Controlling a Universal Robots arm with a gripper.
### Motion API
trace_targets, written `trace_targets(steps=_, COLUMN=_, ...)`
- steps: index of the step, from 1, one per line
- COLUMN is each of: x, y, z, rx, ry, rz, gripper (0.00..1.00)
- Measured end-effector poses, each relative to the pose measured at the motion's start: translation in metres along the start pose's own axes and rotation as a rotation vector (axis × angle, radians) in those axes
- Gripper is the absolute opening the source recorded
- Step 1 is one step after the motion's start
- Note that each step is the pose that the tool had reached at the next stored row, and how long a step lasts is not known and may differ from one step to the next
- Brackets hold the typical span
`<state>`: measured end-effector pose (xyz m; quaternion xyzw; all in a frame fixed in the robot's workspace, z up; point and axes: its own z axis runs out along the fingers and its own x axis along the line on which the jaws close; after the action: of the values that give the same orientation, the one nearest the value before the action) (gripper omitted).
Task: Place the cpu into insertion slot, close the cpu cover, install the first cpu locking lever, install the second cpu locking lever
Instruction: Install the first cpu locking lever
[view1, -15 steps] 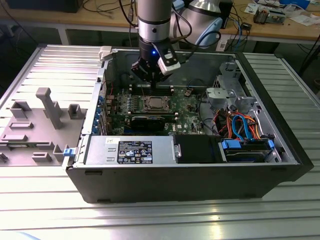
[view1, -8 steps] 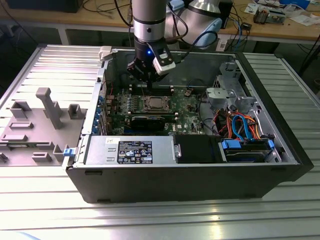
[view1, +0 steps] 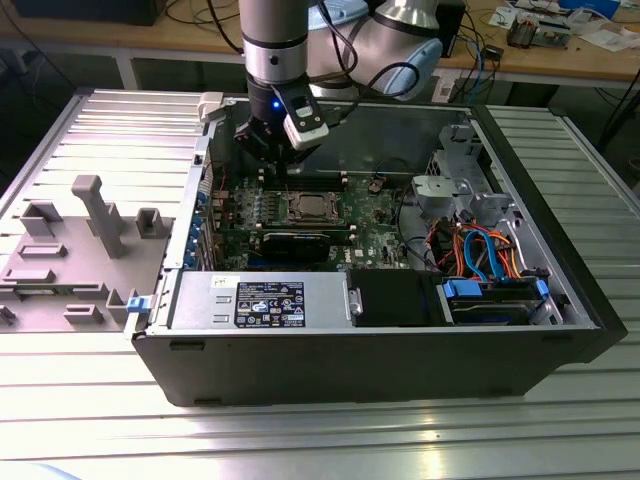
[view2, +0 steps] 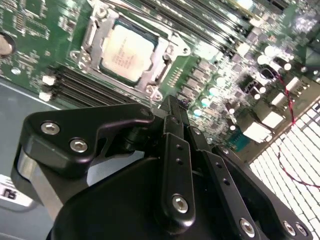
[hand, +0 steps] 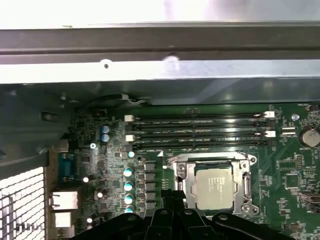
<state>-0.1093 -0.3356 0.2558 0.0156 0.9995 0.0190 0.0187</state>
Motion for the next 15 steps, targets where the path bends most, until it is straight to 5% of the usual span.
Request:
trace_targets(steps=7, x=0.0105, y=0.0028, z=-0.0003, rx=-0.0001, ry=0.0, rz=0.0, gripper=0.11)
trace_targets(steps=15, x=0.0117, y=0.0169, z=0.0002, rx=-0.0001, ry=0.0, rz=0.0, gripper=0.11)
